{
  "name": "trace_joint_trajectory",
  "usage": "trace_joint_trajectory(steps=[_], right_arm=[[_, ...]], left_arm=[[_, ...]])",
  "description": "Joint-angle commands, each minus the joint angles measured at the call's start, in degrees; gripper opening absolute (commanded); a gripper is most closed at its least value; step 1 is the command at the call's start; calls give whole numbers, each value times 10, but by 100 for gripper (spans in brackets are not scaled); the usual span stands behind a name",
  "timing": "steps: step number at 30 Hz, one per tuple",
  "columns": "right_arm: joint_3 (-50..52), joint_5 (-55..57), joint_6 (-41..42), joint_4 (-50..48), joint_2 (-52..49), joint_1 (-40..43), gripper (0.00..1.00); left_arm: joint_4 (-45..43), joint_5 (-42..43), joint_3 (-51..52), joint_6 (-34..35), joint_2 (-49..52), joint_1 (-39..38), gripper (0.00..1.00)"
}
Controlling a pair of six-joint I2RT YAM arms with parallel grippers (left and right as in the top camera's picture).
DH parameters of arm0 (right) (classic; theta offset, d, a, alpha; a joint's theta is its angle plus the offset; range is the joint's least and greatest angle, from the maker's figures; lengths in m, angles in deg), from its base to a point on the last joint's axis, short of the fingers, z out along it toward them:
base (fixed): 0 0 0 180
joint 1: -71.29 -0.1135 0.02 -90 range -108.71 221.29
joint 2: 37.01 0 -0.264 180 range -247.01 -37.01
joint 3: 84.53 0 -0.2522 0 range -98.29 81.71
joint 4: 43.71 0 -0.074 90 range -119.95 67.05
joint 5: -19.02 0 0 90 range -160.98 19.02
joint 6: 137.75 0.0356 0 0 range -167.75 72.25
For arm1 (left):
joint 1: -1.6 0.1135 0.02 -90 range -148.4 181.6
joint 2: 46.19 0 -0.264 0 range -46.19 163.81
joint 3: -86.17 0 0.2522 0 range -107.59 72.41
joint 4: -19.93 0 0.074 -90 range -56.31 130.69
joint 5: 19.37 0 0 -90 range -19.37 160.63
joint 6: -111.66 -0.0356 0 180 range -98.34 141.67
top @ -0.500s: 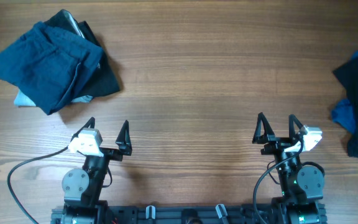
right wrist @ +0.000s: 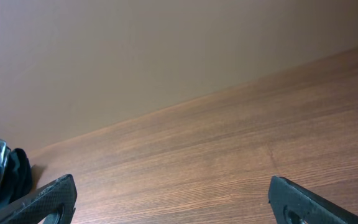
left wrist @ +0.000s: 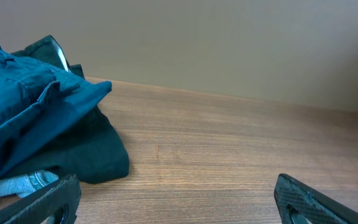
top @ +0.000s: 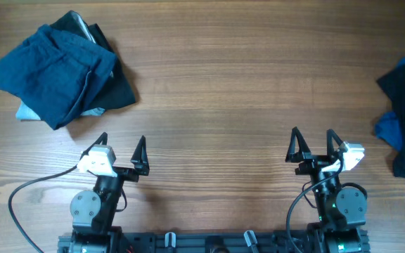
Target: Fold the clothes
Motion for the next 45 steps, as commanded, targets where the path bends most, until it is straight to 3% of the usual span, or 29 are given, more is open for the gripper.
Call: trace_joint_trajectory(steps=[1, 22, 25, 29, 32, 36, 39, 43, 45], right_arm=[[3, -9, 4, -3, 5, 2, 100], [3, -10, 5, -2, 5, 2, 100], [3, -53, 52, 0, 5, 2, 100], [3, -114, 184, -5, 4, 2, 100], [2, -174, 165, -10, 3, 2, 100], [-32, -239, 65, -2, 0, 2, 100], [-100, -214, 21, 60, -13, 2, 100], [-230, -177, -10, 161, -99, 2, 100], [-302, -156, -43, 235, -188, 2, 100]], left_arm=[[-2, 5, 6, -7, -4, 4, 100], [-4, 20, 6, -7, -4, 3, 100], [-8, 68, 6, -7, -4, 3, 100], [-9, 88, 5, 5, -3, 3, 100], [-4, 89, -2, 21, -2, 3, 100], [5, 75, -63, 34, 6, 4, 100], [53, 23, -152, 34, 48, 4, 100], [158, 15, -304, 27, 204, 3, 100], [221, 26, -401, 27, 323, 3, 100]])
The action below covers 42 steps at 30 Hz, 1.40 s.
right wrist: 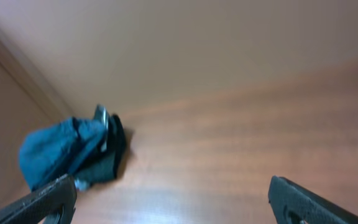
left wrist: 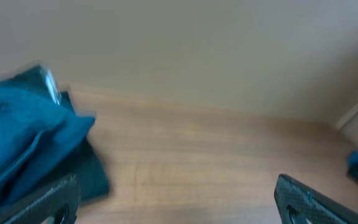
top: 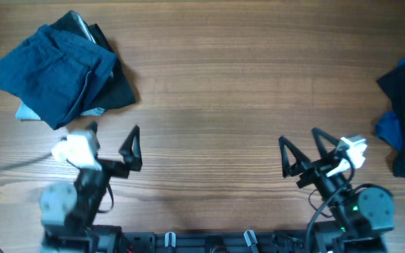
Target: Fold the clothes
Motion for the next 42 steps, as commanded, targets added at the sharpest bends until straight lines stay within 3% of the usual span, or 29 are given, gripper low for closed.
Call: trace_joint_trajectory(steps=[1, 6, 10, 14, 19, 24, 31, 42], right_arm=[[-113, 49, -62, 98, -135, 2, 100], [-270, 114, -60, 247, -376, 2, 100], [-408, 141, -61, 311, -547, 21, 100], [-538, 141, -82, 341, -686, 90, 100], [-631, 141, -64, 310, -798, 202, 100], [-646, 151, -24, 253, -888, 325, 90], [-646, 212, -26, 155, -999, 419, 83], [-646, 222, -30, 29, -1122, 450, 83]], left_arm=[[83, 3, -148, 1, 182, 3, 100], [266, 36, -385, -7, 406, 3, 100], [330, 34, -480, -8, 509, 3, 100], [341, 47, -486, -7, 546, 3, 100], [348, 46, -486, -8, 559, 3, 100], [348, 46, -486, -7, 560, 3, 100], [348, 46, -486, -8, 560, 3, 100], [337, 47, -486, -8, 560, 3, 98]])
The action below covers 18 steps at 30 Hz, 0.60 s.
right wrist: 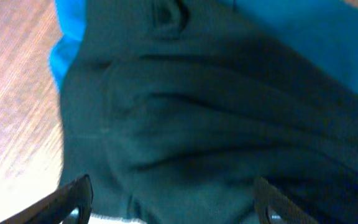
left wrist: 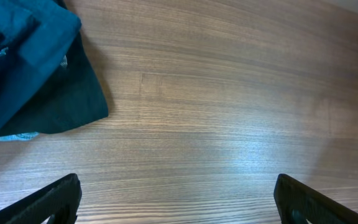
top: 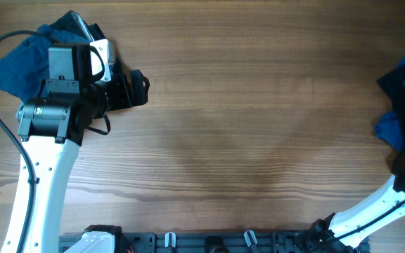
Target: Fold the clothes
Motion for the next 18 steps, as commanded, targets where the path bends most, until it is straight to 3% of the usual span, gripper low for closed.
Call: trace_joint_trajectory(steps=[1, 4, 6, 9, 10, 12, 18], right_arm=[[-10, 12, 1, -27, -35, -3, 83], [-9, 15, 13, -27, -60, -4, 83], [-7, 16, 44, -16, -74, -4, 73], [-8, 14, 45, -10, -75, -3, 40], [-8, 12, 45, -9, -71, -3, 22], [-8, 2, 43, 1, -52, -3, 5], [-8, -147, 35, 27, 130, -11, 4]], left_arm=[[-10, 11, -10, -7, -1, 3, 99], [-17, 11, -10, -7, -1, 3, 99], [-18, 11, -10, -7, -1, 3, 98], [-17, 11, -10, -7, -1, 3, 95], [-15, 12, -10, -7, -1, 3, 95], [-13, 16, -10, -7, -1, 3, 97], [-10, 17, -10, -7, -5, 3, 97]])
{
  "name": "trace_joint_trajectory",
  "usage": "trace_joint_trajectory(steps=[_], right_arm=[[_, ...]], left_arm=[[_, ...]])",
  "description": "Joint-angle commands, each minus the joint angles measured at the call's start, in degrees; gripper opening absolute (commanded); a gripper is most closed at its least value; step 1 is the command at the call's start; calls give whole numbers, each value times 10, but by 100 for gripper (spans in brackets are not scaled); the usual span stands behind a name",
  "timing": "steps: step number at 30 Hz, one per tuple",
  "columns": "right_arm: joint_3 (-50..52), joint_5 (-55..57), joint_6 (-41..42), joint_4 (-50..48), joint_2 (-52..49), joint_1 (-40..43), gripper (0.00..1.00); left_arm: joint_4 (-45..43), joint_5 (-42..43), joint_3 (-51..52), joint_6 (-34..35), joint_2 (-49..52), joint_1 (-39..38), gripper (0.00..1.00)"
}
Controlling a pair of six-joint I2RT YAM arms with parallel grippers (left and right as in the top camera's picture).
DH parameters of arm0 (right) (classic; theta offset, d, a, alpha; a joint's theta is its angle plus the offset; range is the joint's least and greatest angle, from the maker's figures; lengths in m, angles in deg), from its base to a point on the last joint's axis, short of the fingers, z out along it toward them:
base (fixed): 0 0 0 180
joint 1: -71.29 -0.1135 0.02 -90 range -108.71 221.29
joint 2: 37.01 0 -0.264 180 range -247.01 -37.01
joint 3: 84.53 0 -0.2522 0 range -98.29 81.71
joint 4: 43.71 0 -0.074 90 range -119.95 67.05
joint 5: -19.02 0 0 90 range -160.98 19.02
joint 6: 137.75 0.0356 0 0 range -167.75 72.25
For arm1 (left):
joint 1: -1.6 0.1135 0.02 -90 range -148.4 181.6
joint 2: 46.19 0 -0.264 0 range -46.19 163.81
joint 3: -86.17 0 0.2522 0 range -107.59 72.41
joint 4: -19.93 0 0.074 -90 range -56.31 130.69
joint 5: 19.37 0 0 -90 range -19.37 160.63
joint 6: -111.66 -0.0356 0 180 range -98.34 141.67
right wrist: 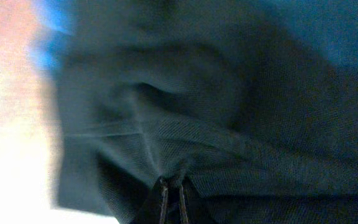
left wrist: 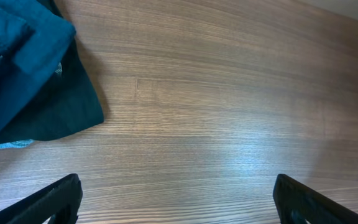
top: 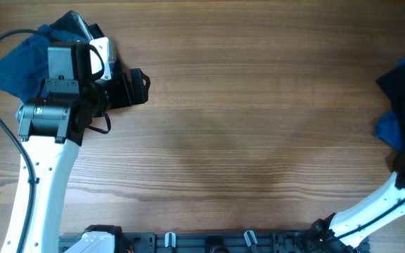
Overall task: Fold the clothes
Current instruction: 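Drag the black T-shirt with the right gripper to table center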
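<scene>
A pile of blue and dark clothes [top: 48, 67] lies at the table's far left, also seen as the pile [left wrist: 23, 81] in the left wrist view. My left gripper [top: 136, 88] hovers just right of it, fingers wide open [left wrist: 176, 193] over bare wood. A second heap of dark and bright blue clothes lies at the right edge. My right gripper [right wrist: 171, 190] is shut on a pinched fold of its dark teal garment [right wrist: 229, 124]. In the overhead view the right gripper itself is out of frame.
The wooden table [top: 259, 105] stretches between the two heaps. The right arm's white link [top: 371, 207] runs from the front base off the right edge. The left arm [top: 44, 161] and its black cable stand along the left side.
My right gripper was open just above the dark garment; now it is shut on a fold of it, closer in. The left gripper has barely shifted.
Both grippers stood open near the front edge, facing across the table. Then each had swung outward toward its side. Later the left hovered open beside the left pile and the right open over the right heap, where it now pinches the dark cloth.
</scene>
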Motion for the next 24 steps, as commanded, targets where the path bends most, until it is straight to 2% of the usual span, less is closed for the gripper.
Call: trace_joint_trajectory(steps=[1, 5, 9, 14, 19, 23, 24], right_arm=[[-5, -147, 0, 9, 151, -22, 4], [-5, -191, 2, 68, 269, -76, 4], [-5, -191, -2, 147, 320, -174, 4], [-4, -190, -7, 223, 320, -324, 4], [5, -184, -19, 240, 301, -531, 5], [5, -159, -44, 230, 293, -653, 20], [5, -131, -53, 229, 293, -687, 33]], left_arm=[[3, 9, -10, -5, -7, 3, 97], [8, 9, -10, -6, -24, 4, 96], [14, 9, -10, -6, -57, 4, 98], [16, 9, -10, -21, -113, 4, 99], [20, 8, -10, -21, -175, 4, 100], [23, 2, -10, -23, -209, 4, 99], [24, 2, -10, -23, -215, 4, 100]])
